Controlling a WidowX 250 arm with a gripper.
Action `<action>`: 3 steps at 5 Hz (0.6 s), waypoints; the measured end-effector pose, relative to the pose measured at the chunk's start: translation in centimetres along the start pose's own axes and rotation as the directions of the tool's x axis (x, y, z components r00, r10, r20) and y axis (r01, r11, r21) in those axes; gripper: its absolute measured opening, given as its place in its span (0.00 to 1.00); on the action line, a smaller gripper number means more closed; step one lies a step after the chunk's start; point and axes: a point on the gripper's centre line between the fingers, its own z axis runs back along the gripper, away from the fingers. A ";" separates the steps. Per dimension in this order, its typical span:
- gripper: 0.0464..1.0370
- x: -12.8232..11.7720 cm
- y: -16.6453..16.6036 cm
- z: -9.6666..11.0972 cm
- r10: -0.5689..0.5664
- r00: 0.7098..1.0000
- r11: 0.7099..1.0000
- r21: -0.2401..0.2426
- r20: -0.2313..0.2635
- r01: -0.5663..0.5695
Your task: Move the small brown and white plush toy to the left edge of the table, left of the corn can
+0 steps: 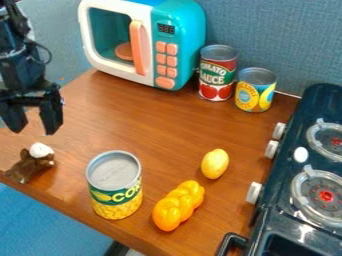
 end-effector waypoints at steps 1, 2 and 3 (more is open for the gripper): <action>0.97 0.0 -1.2 1.3 -0.032 0.999 0.999 -0.015 0.023 0.033; 0.96 0.8 -5.7 1.8 -0.204 0.978 0.973 -0.097 0.051 0.208; 0.96 1.7 -8.1 2.9 -0.376 0.923 0.908 -0.164 0.081 0.385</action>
